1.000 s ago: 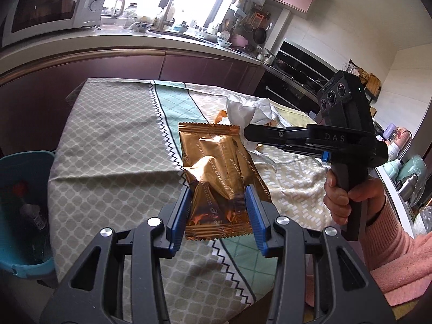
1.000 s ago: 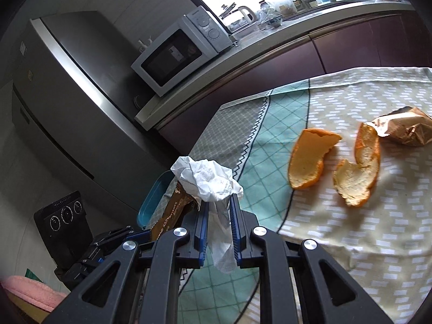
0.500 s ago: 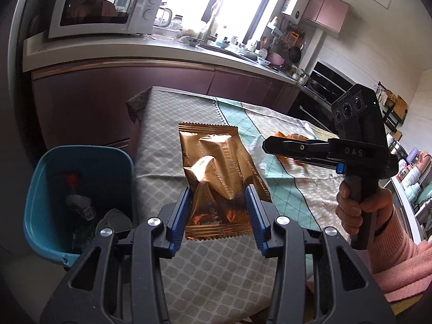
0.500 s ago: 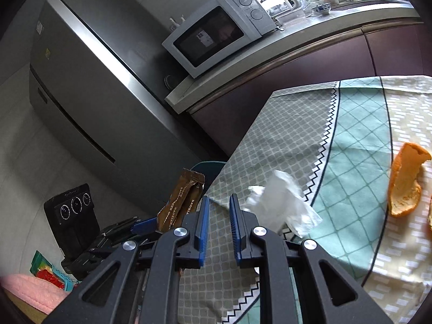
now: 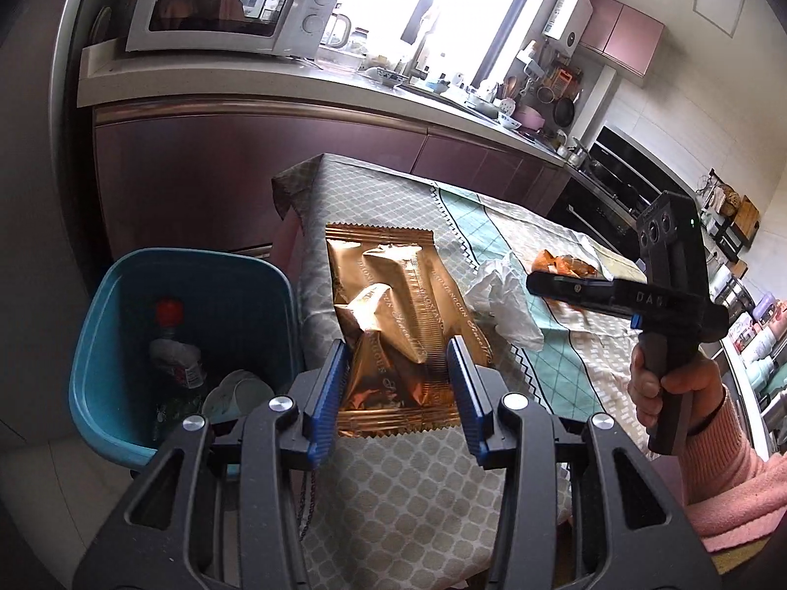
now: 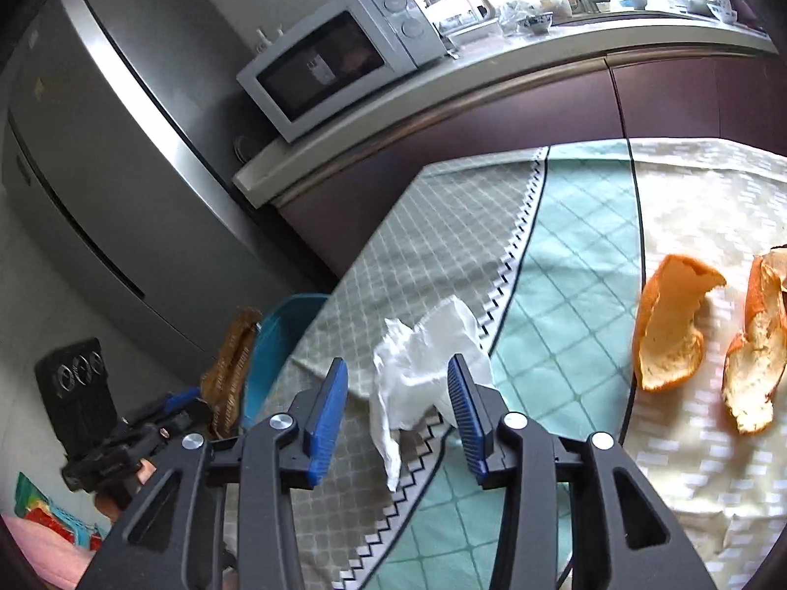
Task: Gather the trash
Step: 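Lift the gold wrapper with left tool toward the blue bin, then open left tool over the bin while right tool carries the tissue there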
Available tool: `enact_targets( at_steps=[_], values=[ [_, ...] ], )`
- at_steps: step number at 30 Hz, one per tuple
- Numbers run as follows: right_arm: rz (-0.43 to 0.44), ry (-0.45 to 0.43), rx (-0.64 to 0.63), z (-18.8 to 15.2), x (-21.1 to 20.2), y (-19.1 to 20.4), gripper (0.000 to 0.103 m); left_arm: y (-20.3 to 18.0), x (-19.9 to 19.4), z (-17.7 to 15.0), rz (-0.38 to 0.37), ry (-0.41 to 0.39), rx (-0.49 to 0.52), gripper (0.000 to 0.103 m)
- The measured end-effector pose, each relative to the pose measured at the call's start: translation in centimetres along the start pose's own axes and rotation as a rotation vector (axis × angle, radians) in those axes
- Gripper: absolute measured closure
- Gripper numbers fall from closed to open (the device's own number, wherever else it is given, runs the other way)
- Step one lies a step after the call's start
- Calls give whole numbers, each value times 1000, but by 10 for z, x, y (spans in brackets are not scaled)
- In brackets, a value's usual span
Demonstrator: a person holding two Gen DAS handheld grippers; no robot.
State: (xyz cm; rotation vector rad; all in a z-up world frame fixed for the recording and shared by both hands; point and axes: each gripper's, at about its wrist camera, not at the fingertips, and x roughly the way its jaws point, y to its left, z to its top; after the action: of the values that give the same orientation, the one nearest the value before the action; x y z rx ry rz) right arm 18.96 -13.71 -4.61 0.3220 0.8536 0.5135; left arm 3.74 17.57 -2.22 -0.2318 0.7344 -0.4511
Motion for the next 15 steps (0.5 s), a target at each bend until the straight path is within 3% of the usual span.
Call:
enact_targets(
  at_steps=[3, 8, 15],
  values=[
    [-2, 25, -3, -4, 9, 0, 63, 2, 0, -1, 14, 2, -7, 61],
    [6, 47, 13, -7, 17, -3, 96, 6, -6, -5, 42, -1, -27, 61],
    [75, 22, -52, 1, 15, 23, 101, 30, -14, -8, 101, -18, -64, 61]
  ],
)
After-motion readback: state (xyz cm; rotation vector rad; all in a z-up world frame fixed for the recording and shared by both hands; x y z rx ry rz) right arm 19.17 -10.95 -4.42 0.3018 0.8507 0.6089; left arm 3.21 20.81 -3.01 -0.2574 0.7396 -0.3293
